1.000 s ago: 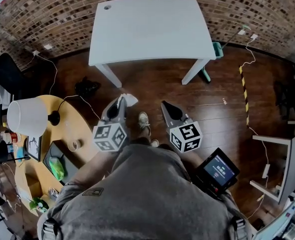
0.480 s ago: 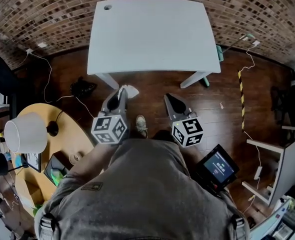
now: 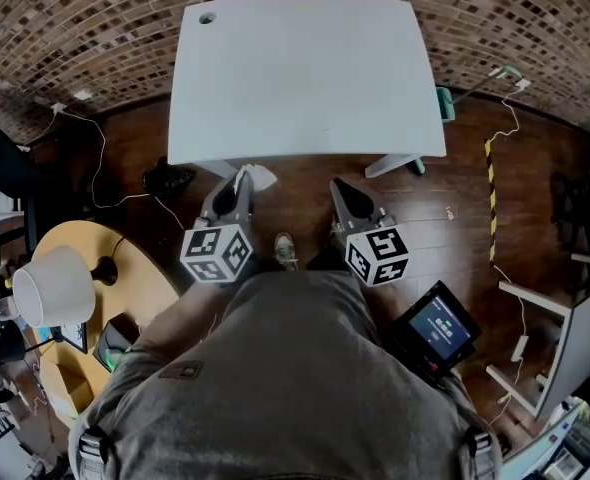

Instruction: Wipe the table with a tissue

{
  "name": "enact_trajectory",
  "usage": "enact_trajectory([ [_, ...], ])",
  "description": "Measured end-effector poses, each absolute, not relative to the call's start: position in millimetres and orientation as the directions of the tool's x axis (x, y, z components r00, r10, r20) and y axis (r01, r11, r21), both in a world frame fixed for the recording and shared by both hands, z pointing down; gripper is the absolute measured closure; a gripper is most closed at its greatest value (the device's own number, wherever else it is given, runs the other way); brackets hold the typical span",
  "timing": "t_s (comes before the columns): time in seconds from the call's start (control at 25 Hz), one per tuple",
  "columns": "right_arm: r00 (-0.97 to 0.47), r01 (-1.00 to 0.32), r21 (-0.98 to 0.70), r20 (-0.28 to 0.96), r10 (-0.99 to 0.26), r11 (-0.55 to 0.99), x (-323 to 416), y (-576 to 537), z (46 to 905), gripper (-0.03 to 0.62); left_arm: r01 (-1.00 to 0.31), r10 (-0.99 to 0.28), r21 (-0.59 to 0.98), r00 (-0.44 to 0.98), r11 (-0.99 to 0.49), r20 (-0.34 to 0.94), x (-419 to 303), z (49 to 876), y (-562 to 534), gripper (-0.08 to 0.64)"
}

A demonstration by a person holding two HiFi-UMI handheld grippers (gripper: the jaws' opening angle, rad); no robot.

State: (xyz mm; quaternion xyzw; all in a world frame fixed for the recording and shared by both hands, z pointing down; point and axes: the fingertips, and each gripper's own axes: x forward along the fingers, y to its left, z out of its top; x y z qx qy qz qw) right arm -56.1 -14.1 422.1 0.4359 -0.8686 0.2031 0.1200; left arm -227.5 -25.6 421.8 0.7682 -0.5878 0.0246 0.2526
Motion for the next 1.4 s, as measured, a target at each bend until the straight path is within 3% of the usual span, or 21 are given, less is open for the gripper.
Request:
enact_trajectory([
  [0.76, -0.703, -0.705, -0.305, 0.424, -0.571, 0.641, 36, -124, 453, 0.580, -0.960, -0.888, 0.278, 0.144, -0.019, 0.436, -146, 447, -110, 0.532],
  [1.4, -0.661, -0.741, -0.349, 0.533, -0.529, 0.574, 44, -148, 504, 0.580, -0.979, -0.794, 0.189, 0.169, -0.070, 0.584, -145, 550, -146, 0.532],
])
